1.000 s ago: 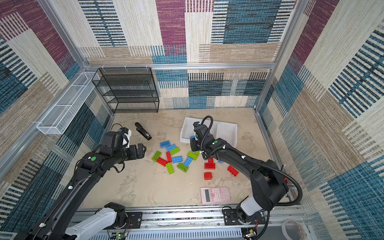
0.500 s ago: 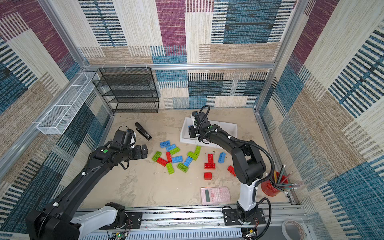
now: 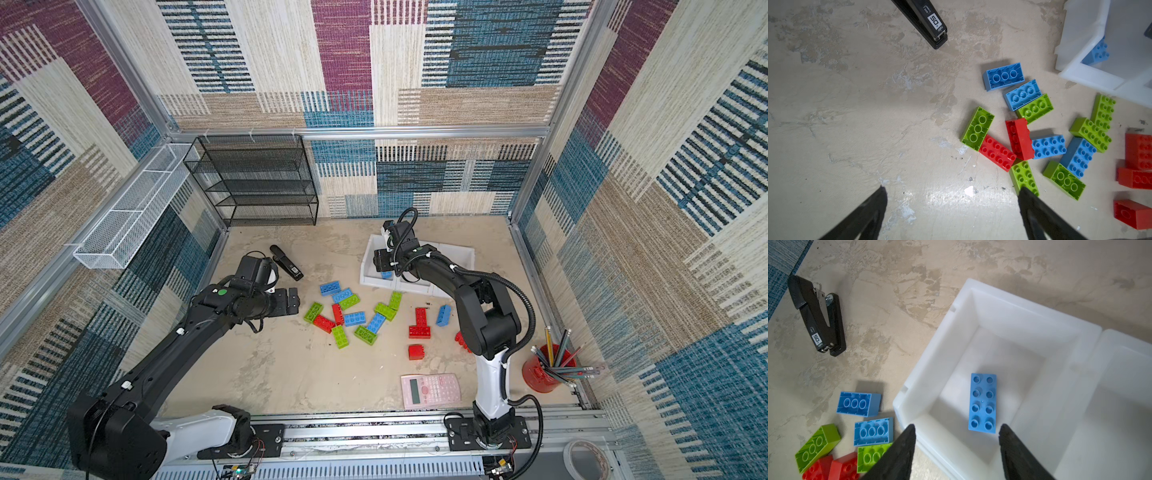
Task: Sort the legos into containers by color
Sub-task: 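Open the right gripper over the bin compartment nearest the left arm, then grasp a far blue brick with left gripper while right arm draws back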
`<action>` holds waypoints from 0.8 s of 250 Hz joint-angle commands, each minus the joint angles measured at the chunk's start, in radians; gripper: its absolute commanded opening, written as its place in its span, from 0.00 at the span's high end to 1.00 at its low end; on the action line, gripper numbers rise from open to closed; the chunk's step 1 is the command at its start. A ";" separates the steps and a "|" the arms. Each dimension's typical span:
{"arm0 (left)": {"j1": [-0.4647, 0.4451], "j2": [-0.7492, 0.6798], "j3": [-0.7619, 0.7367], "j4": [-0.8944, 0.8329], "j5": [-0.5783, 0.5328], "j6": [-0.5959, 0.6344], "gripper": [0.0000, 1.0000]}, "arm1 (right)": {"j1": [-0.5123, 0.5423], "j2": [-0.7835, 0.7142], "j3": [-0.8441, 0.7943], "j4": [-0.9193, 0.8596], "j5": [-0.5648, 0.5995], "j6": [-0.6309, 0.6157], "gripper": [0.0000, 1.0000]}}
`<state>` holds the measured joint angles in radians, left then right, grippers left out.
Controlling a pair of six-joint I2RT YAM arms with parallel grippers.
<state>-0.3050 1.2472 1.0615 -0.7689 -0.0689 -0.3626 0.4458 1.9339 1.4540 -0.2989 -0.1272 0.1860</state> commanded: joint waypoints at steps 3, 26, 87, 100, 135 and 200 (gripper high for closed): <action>-0.015 0.043 0.059 -0.033 0.020 0.012 0.01 | 0.000 -0.098 -0.072 0.082 0.011 -0.008 0.28; -0.034 0.097 0.116 -0.045 0.017 0.008 0.01 | 0.001 -0.202 -0.186 0.144 0.005 -0.005 0.23; -0.048 0.229 0.225 -0.033 -0.021 -0.021 0.01 | 0.001 -0.503 -0.509 0.285 0.048 0.055 0.06; -0.049 0.264 0.246 -0.027 -0.031 -0.035 0.01 | 0.000 -0.567 -0.574 0.313 0.066 0.076 0.04; -0.048 0.364 0.301 -0.016 -0.061 -0.100 0.01 | 0.000 -0.717 -0.716 0.375 0.094 0.122 0.01; -0.078 0.528 0.383 0.009 -0.102 -0.241 0.01 | 0.001 -0.855 -0.851 0.422 0.144 0.138 0.00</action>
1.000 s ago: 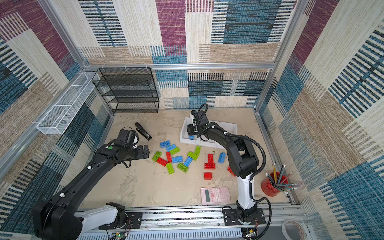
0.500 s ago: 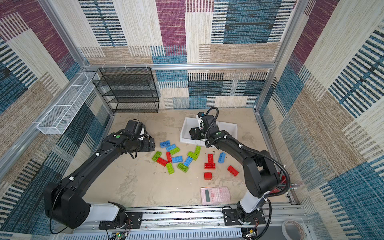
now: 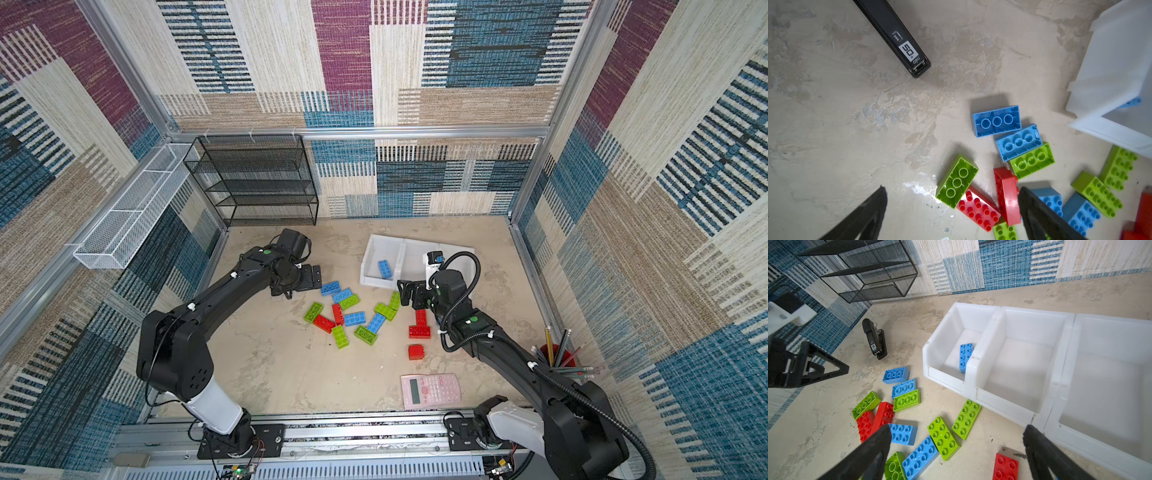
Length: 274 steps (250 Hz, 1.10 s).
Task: Sort the legos into containers by color
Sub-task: 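Grasp a far blue brick with left gripper while right arm draws back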
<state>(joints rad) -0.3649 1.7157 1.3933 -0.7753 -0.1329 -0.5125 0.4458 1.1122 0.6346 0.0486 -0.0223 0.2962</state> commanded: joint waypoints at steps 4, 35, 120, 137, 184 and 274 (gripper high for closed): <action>-0.021 0.070 0.060 0.011 -0.044 -0.095 0.01 | 0.001 -0.038 -0.036 0.079 0.038 0.031 0.00; -0.045 0.147 0.136 -0.016 -0.072 -0.105 0.01 | 0.000 -0.061 -0.076 0.113 0.043 0.042 0.00; -0.064 0.305 0.260 -0.036 -0.075 -0.145 0.01 | 0.000 -0.063 -0.106 0.168 0.017 0.067 0.00; -0.068 0.334 0.277 -0.038 -0.077 -0.154 0.01 | 0.002 -0.061 -0.107 0.169 0.013 0.069 0.00; -0.074 0.398 0.300 -0.039 -0.074 -0.179 0.01 | 0.001 -0.059 -0.112 0.177 0.008 0.071 0.00; -0.084 0.458 0.317 -0.026 -0.059 -0.181 0.12 | 0.000 -0.044 -0.112 0.180 -0.005 0.073 0.00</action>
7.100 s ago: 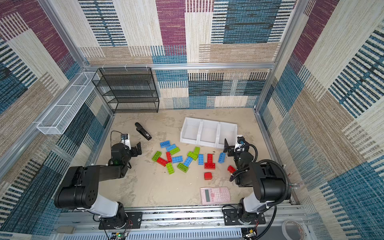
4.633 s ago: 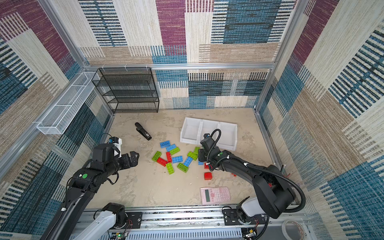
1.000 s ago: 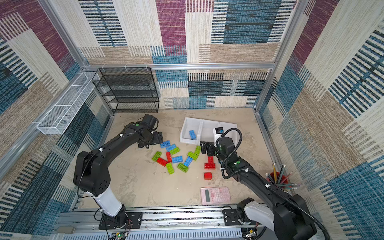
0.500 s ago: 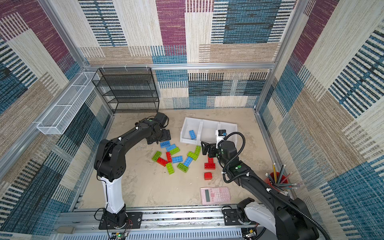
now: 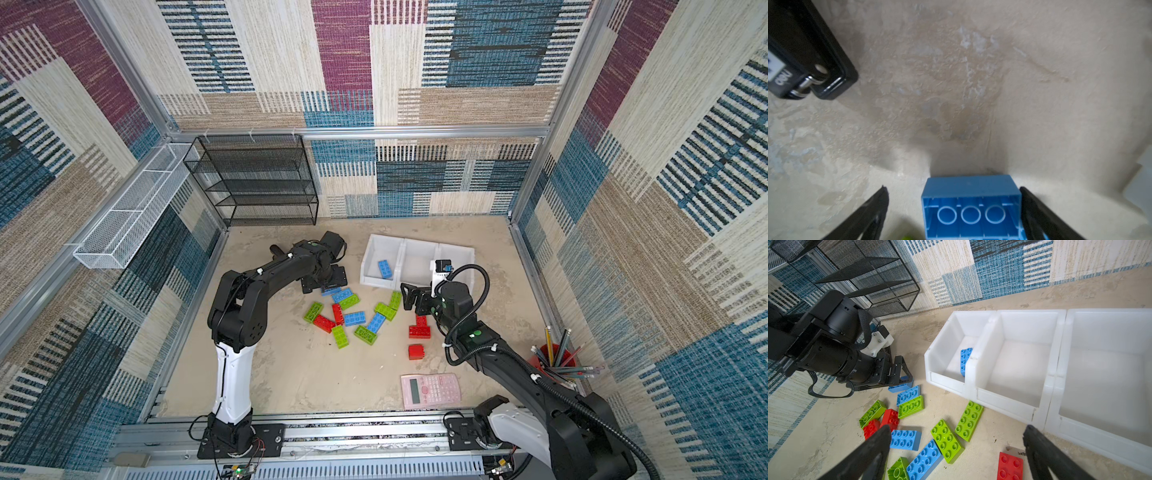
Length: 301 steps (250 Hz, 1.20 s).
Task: Sort the legos into containers by color
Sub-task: 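Grasp a far blue brick with left gripper while right arm draws back, then lower the blue brick into the same compartment and open the left gripper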
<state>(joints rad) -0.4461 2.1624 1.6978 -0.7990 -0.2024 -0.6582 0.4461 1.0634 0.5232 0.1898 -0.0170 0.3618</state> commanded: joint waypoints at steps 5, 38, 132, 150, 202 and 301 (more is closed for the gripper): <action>-0.003 0.013 0.013 -0.003 0.012 -0.034 0.14 | 0.001 0.006 -0.001 0.039 -0.011 0.006 0.00; -0.004 0.013 0.007 -0.003 0.012 -0.029 0.25 | 0.000 0.010 -0.003 0.041 -0.014 0.005 0.00; -0.013 -0.058 -0.004 -0.013 -0.010 0.009 0.46 | 0.000 0.014 0.001 0.041 -0.020 0.001 0.00; -0.021 -0.078 0.007 -0.020 -0.016 0.031 0.46 | 0.002 0.011 0.002 0.033 -0.019 0.000 0.00; -0.073 -0.078 0.153 -0.116 -0.035 0.117 0.46 | 0.001 0.004 0.002 0.031 -0.021 -0.001 0.00; -0.214 0.060 0.608 -0.274 -0.051 0.271 0.47 | 0.002 -0.006 -0.003 0.034 -0.043 0.001 0.00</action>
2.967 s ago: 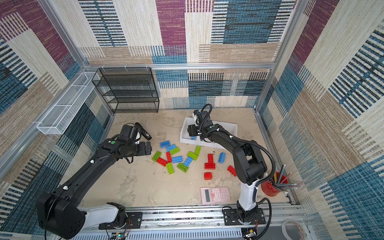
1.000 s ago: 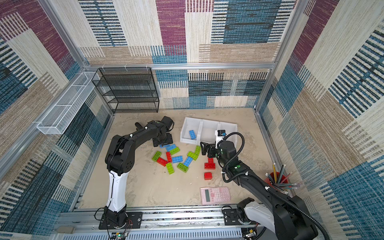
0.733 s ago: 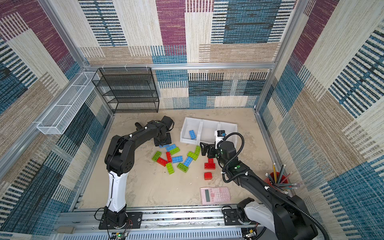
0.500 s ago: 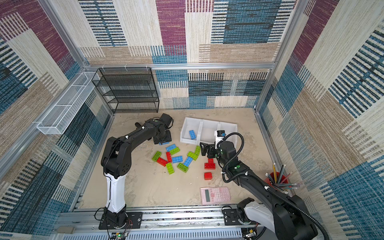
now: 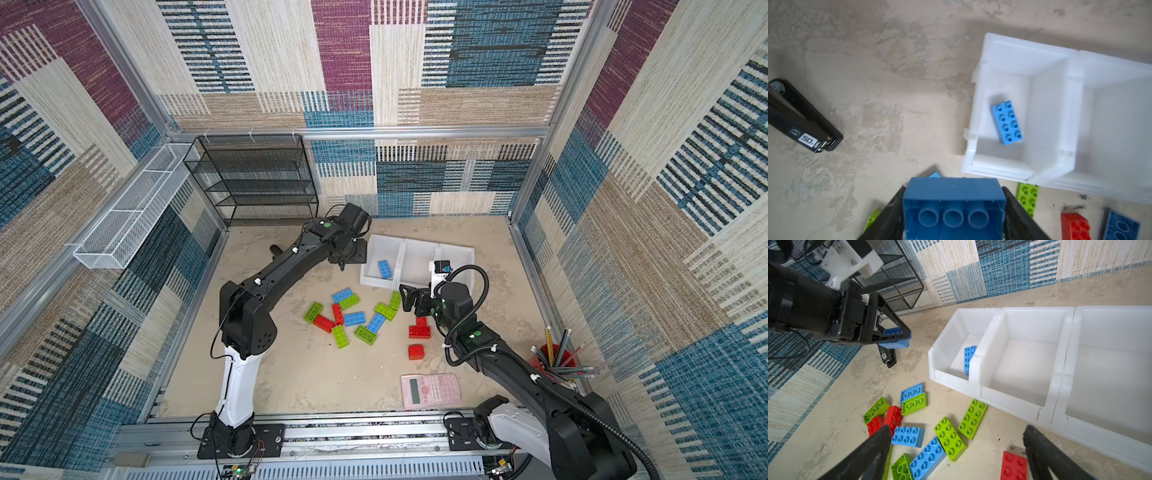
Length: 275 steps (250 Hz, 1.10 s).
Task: Sort the legos into containers by color
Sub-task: 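Lower the blue brick into the same compartment and open the left gripper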
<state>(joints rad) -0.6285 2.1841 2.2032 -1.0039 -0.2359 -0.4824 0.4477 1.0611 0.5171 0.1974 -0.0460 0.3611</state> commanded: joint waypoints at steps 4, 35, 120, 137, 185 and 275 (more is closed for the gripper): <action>-0.036 0.043 0.113 -0.066 -0.015 0.102 0.47 | -0.001 -0.004 0.003 0.027 -0.015 0.002 0.00; -0.051 0.089 0.185 -0.060 0.036 0.113 0.48 | 0.000 -0.003 0.004 0.028 -0.017 0.003 0.00; -0.050 0.203 0.278 -0.041 0.104 0.123 0.48 | 0.000 -0.006 0.001 0.027 -0.016 0.005 0.00; -0.049 0.221 0.304 -0.042 0.110 0.128 0.48 | 0.000 -0.004 0.002 0.027 -0.017 0.006 0.00; -0.042 0.266 0.356 -0.035 0.135 0.128 0.47 | 0.000 -0.004 0.006 0.021 -0.018 0.007 0.00; -0.039 0.279 0.391 -0.013 0.145 0.154 0.28 | 0.000 -0.002 0.026 -0.019 0.021 0.021 0.00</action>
<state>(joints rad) -0.6693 2.4664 2.5717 -1.0363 -0.0990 -0.3588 0.4473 1.0630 0.5320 0.1837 -0.0418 0.3733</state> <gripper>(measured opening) 0.683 0.999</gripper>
